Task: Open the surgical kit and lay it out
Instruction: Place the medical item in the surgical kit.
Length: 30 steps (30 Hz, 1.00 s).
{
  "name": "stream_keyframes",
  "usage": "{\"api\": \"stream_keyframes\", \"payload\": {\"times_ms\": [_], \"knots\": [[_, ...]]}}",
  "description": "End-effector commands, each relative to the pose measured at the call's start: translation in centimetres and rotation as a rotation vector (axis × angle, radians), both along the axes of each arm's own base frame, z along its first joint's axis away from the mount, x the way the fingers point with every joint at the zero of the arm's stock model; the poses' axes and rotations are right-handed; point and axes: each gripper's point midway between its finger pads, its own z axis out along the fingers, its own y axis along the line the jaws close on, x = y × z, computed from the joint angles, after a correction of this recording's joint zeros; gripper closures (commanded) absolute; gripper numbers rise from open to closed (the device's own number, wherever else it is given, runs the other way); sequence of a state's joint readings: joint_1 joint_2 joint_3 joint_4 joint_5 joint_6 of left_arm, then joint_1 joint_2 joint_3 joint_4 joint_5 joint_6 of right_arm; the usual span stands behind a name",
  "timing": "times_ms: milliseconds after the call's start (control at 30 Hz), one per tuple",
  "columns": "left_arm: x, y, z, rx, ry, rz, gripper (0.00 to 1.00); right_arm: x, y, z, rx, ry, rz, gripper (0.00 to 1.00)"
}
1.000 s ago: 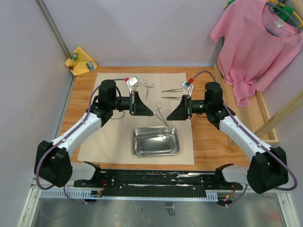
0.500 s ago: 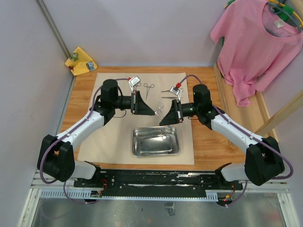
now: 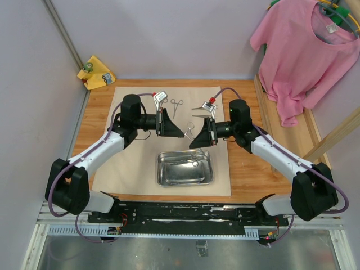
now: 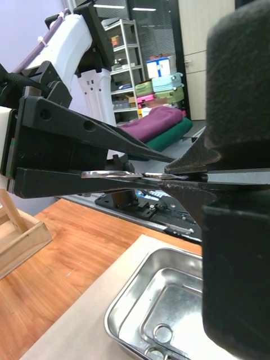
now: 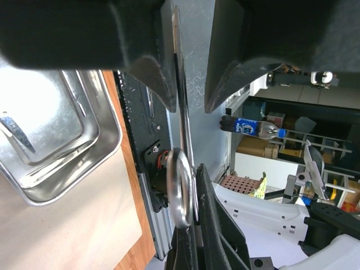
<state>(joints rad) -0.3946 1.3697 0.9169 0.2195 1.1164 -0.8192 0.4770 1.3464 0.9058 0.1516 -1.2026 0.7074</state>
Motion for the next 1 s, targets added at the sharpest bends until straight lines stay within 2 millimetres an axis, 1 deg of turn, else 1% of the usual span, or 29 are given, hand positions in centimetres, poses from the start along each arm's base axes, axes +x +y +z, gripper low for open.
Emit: {"api": "stream_keyframes", "payload": {"times_ms": [0,67,100,167,200,267,333,400,500,567,600,633,700,800,933,967], "knots": [[0.1,0.1,0.4,-0.01,-0.024,-0.015,0.92,1.0,-0.6,1.4,0.023,-0.056,-0.026,0.79],[0.3,0.0,0.3,-0.006,-0.022,-0.008,0.91,1.0,-0.6,1.4,0.026,-0.055,-0.027,0.92],[0.5,0.0,0.3,-0.005,-0.023,0.001,0.84,1.0,-0.6,1.4,0.029,-0.058,-0.03,0.99],[1.1,-0.1,0.4,0.002,-0.027,0.024,0.61,1.1,-0.5,1.5,0.034,-0.062,-0.037,0.99],[1.4,-0.1,0.5,0.01,-0.034,0.04,0.53,1.2,-0.5,1.6,0.036,-0.062,-0.043,0.99],[2.3,0.0,0.8,0.035,-0.051,0.082,0.42,1.6,-0.4,1.8,0.036,-0.058,-0.065,0.99],[3.4,0.6,1.0,0.061,-0.062,0.145,0.37,2.2,-0.2,2.1,0.041,-0.053,-0.099,0.99],[4.4,1.4,1.2,0.085,-0.067,0.221,0.35,3.2,0.0,2.4,0.052,-0.046,-0.148,0.99],[4.7,2.0,1.8,0.094,-0.07,0.297,0.35,5.4,0.2,3.0,0.089,-0.034,-0.279,0.99],[4.4,2.3,2.0,0.078,-0.06,0.33,0.35,6.9,0.4,3.7,0.135,-0.034,-0.369,0.99],[4.3,2.6,1.5,0.086,-0.052,0.355,0.35,7.6,0.6,3.9,0.155,-0.033,-0.405,0.99],[4.2,2.6,1.7,0.077,-0.053,0.365,0.36,8.3,0.7,4.1,0.171,-0.029,-0.442,0.99],[3.5,2.7,1.1,0.047,-0.031,0.373,0.37,9.4,1.0,4.8,0.22,-0.041,-0.502,0.99],[2.3,1.9,1.0,0.0,-0.02,0.357,0.39,10.7,1.9,5.4,0.271,-0.056,-0.572,0.99],[0.9,-0.4,-0.2,0.006,-0.006,0.298,0.4,11.3,3.7,6.3,0.332,-0.06,-0.581,0.99],[0.8,-0.6,0.0,-0.014,-0.008,0.297,0.4,11.5,4.2,6.1,0.331,-0.051,-0.579,0.99]]}}
